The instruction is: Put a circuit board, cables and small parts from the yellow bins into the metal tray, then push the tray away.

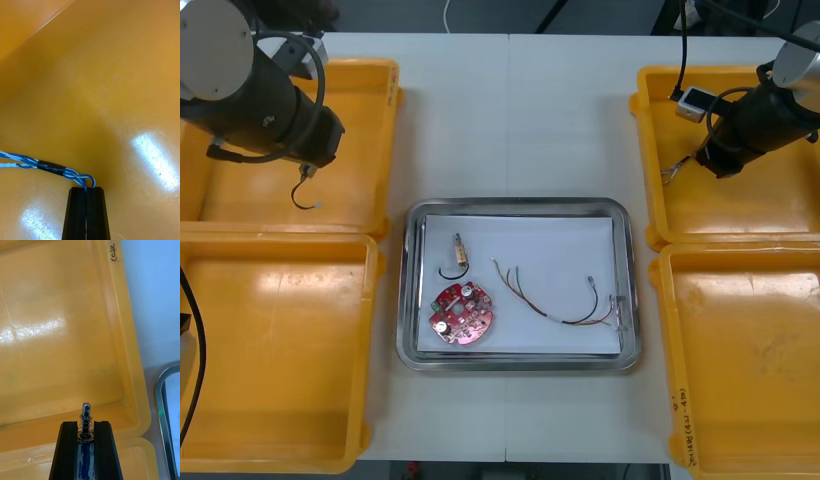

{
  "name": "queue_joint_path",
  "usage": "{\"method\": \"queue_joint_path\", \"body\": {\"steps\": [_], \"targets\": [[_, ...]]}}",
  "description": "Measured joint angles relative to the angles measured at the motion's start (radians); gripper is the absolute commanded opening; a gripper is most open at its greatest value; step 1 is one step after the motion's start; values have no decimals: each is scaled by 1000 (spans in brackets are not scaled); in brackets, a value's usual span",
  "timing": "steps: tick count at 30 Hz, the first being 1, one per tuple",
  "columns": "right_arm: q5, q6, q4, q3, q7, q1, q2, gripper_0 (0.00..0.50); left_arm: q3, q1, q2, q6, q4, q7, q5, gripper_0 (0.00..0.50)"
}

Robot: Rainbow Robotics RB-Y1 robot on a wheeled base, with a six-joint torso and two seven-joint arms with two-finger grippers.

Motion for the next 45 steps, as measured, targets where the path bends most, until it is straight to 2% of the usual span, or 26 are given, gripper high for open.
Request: {"method": "queue_joint_path", "body": {"steps": [7,15,19,26,33,37,45], "targets": [[13,59,-28,-22,0,1,-16,0,-9,61,-9,1,-92,108,0,2],[181,190,-113,-177,0,3,-30,0,-31,72,-16,1,-114,120,-2,1],[261,306,-197,-250,0,5,-41,0,-31,72,-17,1,-114,120,-2,2],[352,505,-318,-390,0,6,-48,0,-31,72,-18,1,-115,120,-2,0],[377,708,-458,-464,0,9,-56,0,-31,72,-18,1,-116,120,-2,0],[390,816,-591,-479,0,32,-60,0,-31,72,-18,1,-116,120,-2,1],[372,828,-952,-526,-6,162,-63,0,-31,72,-19,1,-118,120,-2,0]]}}
